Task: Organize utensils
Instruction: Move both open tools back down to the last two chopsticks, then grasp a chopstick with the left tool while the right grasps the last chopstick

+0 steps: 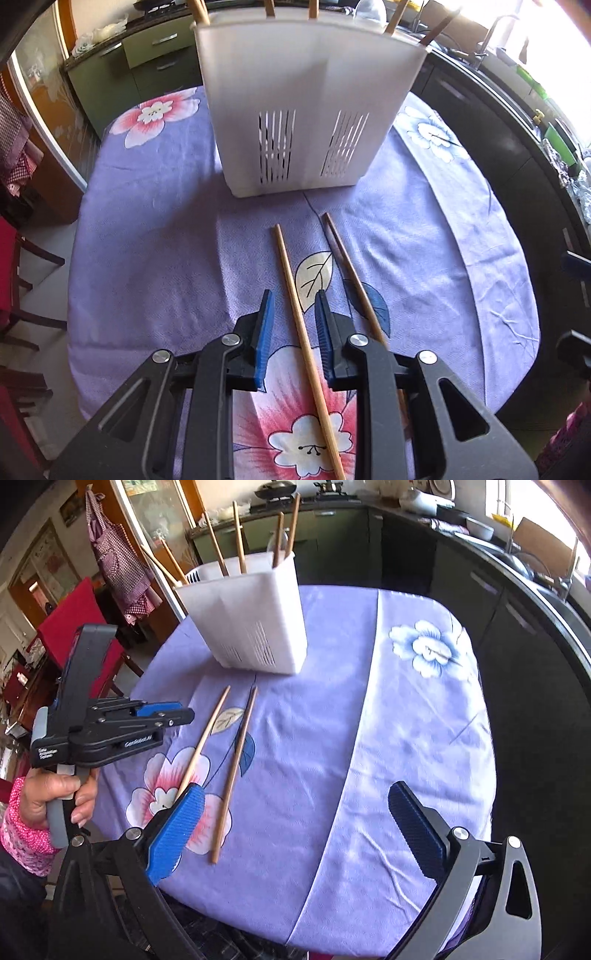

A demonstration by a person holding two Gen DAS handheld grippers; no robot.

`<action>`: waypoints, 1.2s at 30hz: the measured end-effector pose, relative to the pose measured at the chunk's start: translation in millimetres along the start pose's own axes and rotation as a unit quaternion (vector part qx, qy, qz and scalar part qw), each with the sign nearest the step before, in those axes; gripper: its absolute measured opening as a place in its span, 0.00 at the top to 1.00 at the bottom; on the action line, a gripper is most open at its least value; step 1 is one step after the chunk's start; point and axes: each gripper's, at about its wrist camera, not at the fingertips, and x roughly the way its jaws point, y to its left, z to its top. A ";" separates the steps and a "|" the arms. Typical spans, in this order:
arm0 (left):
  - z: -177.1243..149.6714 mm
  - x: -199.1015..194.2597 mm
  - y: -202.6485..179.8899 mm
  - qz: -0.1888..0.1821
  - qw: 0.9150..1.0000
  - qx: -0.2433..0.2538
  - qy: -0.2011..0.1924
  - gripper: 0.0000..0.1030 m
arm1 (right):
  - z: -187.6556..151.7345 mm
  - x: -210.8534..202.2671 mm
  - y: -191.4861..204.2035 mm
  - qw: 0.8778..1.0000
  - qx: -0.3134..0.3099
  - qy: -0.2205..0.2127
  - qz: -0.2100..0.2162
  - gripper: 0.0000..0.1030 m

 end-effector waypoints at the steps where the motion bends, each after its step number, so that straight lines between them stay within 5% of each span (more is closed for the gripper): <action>1: 0.7 6.9 0.2 0.002 1.000 -0.002 0.006 0.79 | -3.8 -1.0 -5.2 1.000 0.012 -0.008 0.010 0.05; 12: 5.6 37.4 -10.2 0.030 0.999 -0.009 0.036 0.79 | 0.6 -6.4 -16.0 0.998 0.038 -0.046 0.004 0.05; 16: 6.3 40.9 -10.9 0.036 0.999 -0.005 0.036 0.93 | 4.5 -2.6 -17.3 0.998 0.042 -0.048 -0.012 0.05; 21: 6.6 37.3 -6.5 0.027 0.999 -0.005 0.033 0.94 | 11.7 2.8 -11.3 0.998 0.035 -0.049 -0.026 0.05; 31: 0.9 -28.7 20.3 0.015 0.999 -0.014 -0.045 0.94 | 34.7 58.3 28.6 1.000 -0.009 0.007 0.017 0.05; 36: -8.6 -41.9 32.9 0.008 0.998 -0.017 -0.055 0.94 | 51.1 94.8 55.0 0.999 -0.027 0.042 -0.013 0.05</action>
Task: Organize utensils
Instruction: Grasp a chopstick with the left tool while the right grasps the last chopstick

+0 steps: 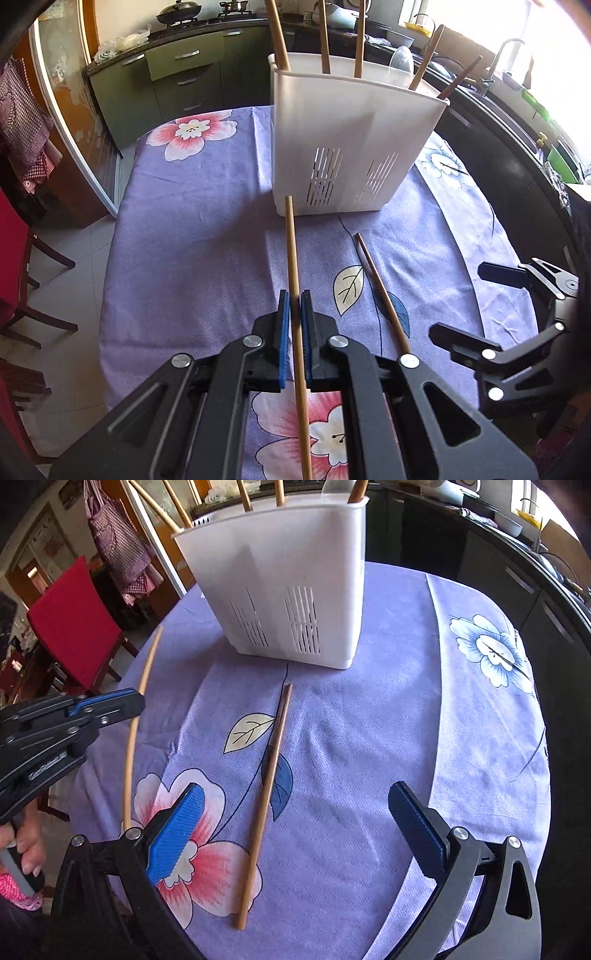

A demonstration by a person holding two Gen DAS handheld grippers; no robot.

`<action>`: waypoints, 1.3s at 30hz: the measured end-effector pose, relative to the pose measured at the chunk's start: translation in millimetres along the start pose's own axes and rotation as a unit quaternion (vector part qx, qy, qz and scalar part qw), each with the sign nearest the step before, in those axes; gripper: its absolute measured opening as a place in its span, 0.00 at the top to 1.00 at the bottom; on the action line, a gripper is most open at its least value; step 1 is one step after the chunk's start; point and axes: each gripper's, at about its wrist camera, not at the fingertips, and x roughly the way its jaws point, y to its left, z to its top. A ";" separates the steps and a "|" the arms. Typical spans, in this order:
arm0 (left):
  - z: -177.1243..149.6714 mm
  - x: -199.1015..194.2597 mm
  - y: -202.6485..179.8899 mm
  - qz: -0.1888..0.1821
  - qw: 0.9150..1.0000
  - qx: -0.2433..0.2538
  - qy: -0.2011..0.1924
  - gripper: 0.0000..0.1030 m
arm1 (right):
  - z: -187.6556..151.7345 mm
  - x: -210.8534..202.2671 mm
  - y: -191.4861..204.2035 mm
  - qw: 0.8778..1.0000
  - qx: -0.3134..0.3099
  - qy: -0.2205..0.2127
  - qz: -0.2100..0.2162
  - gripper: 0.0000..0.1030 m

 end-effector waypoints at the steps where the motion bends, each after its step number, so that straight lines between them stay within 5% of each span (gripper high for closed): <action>1: -1.5 -1.0 2.7 -0.001 1.000 -0.002 -0.001 0.94 | 4.5 5.4 4.1 1.000 -0.001 0.004 0.001 0.05; 3: -3.5 -1.1 7.2 -0.004 1.000 -0.004 0.000 0.94 | 11.1 12.7 8.3 1.000 0.002 0.012 -0.003 0.14; 5: -5.7 -1.0 10.9 -0.007 1.000 -0.007 0.000 0.94 | 16.5 20.6 10.7 1.000 0.007 0.025 -0.010 0.33; 14: -7.7 0.5 13.7 -0.019 1.000 -0.004 -0.002 0.94 | 25.4 40.7 24.2 0.998 0.011 0.055 -0.002 0.66; 25: -10.5 -2.6 10.8 -0.019 1.000 0.005 -0.005 0.94 | 30.4 64.2 33.4 0.997 0.004 0.072 -0.034 0.84; 34: -11.2 -2.3 8.3 -0.019 1.000 0.010 -0.003 0.94 | 41.8 85.6 36.4 0.996 0.008 0.084 -0.042 0.84; 39: -10.5 -3.0 8.7 -0.020 1.000 0.010 -0.003 0.94 | 42.5 88.0 33.8 0.996 0.009 0.075 -0.049 0.93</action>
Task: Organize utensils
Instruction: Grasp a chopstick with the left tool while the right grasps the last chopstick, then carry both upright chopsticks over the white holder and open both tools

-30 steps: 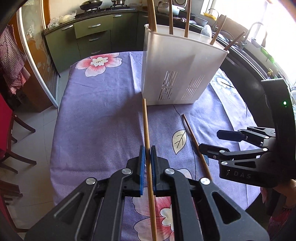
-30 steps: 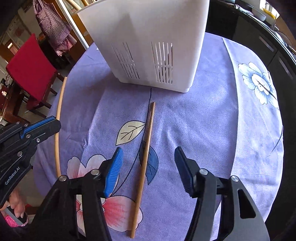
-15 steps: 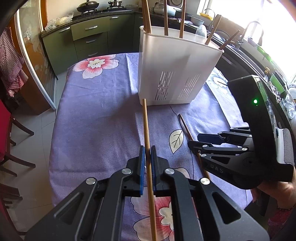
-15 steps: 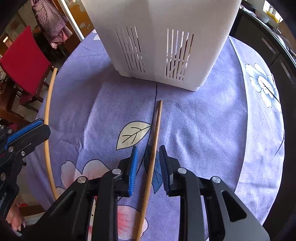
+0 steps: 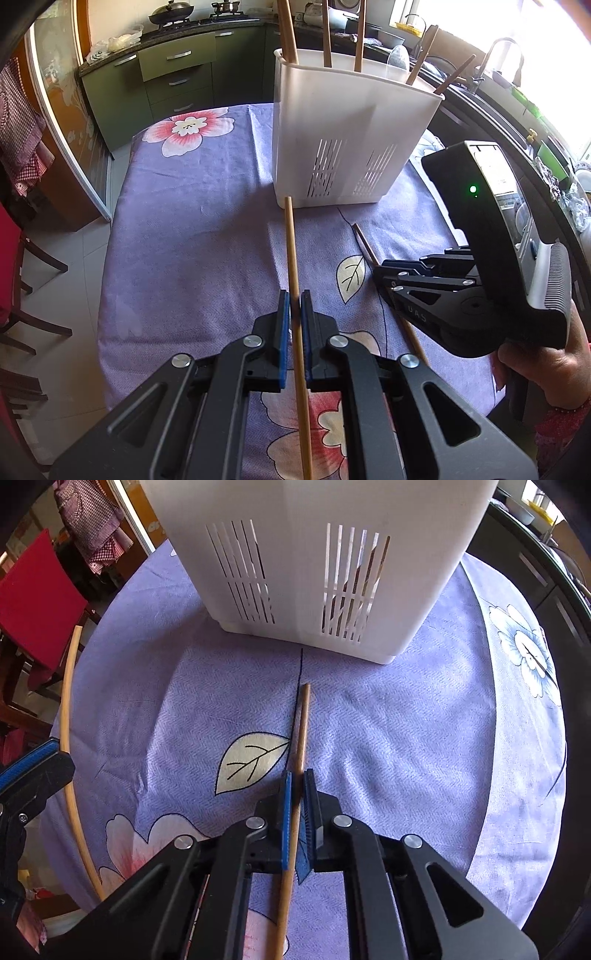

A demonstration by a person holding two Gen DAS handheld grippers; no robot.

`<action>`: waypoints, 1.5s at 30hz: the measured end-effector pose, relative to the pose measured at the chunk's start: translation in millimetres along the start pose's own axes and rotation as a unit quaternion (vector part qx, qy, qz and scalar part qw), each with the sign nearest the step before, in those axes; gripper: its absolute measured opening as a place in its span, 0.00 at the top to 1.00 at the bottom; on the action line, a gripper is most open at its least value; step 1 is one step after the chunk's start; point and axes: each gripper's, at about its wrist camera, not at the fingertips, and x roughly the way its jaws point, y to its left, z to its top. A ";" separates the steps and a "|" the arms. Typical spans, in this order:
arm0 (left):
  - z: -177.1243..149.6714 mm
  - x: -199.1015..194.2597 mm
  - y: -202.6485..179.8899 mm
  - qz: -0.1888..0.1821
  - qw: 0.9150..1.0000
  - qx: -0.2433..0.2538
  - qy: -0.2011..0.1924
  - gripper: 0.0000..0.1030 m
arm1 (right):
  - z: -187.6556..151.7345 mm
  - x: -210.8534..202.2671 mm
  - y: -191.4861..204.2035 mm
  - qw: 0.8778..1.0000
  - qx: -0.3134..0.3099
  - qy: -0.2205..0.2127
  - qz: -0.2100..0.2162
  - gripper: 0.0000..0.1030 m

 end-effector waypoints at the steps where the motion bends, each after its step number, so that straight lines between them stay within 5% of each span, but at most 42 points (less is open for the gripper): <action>1: 0.4 -0.9 0.1 0.000 1.000 0.000 -0.001 0.94 | 0.3 -1.7 -1.2 1.000 0.002 -0.006 0.007 0.93; 8: 5.2 -16.7 4.9 -0.002 1.000 -0.002 -0.019 0.94 | -15.1 -56.8 -11.0 0.996 0.004 -0.071 0.046 0.94; 19: -0.2 -55.1 3.8 0.005 0.998 0.010 -0.055 0.94 | -84.8 -153.5 -35.1 0.979 0.016 -0.183 0.089 0.94; 30: 10.7 39.7 10.9 0.039 0.997 0.018 0.066 0.94 | -109.2 -167.7 -50.6 0.976 0.026 -0.194 0.094 0.94; 45: 17.8 85.2 16.8 0.048 0.992 0.014 0.116 0.94 | -107.9 -166.7 -53.8 0.975 0.029 -0.194 0.106 0.94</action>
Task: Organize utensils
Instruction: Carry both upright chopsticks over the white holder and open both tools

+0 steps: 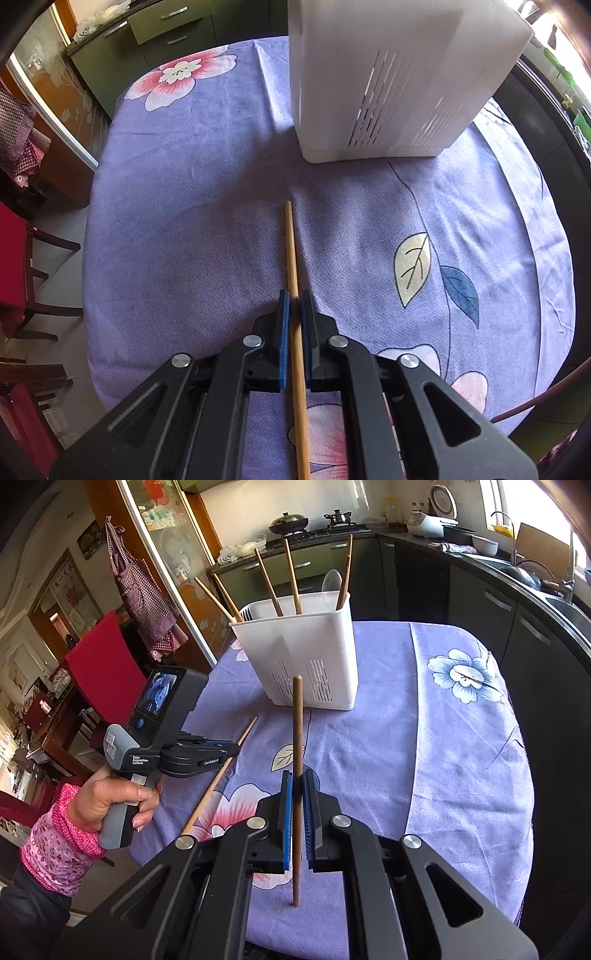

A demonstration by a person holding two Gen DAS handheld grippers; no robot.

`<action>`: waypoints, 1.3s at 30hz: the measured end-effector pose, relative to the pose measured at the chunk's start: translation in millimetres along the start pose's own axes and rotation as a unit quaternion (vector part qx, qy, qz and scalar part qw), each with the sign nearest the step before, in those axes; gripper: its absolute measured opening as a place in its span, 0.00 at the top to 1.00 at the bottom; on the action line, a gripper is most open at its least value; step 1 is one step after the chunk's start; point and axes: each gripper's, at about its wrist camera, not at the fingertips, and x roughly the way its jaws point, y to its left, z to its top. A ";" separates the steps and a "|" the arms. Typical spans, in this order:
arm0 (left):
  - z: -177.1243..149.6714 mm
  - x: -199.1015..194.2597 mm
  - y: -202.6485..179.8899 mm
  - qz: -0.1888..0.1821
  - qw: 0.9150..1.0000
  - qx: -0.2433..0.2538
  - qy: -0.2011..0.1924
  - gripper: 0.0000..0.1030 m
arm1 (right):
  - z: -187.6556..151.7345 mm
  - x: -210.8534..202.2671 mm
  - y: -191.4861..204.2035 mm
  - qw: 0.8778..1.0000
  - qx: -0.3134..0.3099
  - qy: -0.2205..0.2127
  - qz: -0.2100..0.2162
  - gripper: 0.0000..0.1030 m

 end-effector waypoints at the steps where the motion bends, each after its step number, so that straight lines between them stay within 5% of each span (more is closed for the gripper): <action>1: 1.2 0.3 1.1 0.000 1.000 -0.001 -0.002 0.93 | -0.5 -0.4 -0.1 1.000 0.000 0.000 0.000 0.94; 7: 3.0 -3.6 -1.5 0.016 1.000 0.010 -0.001 0.89 | -0.6 -1.2 -0.5 1.000 0.000 -0.001 0.003 0.94; 11: 1.4 -8.0 -1.3 0.008 1.000 0.006 -0.003 0.95 | -0.5 -3.4 0.2 1.000 0.000 -0.004 0.003 0.93; 25: -41.3 -142.6 -4.9 -0.017 0.987 0.033 -0.159 0.95 | 0.3 -29.7 9.4 0.999 -0.017 -0.035 0.000 0.94; 39: -77.4 -189.8 1.3 -0.018 0.975 0.047 -0.218 0.95 | 2.3 -39.3 25.1 0.999 -0.033 -0.041 -0.006 0.93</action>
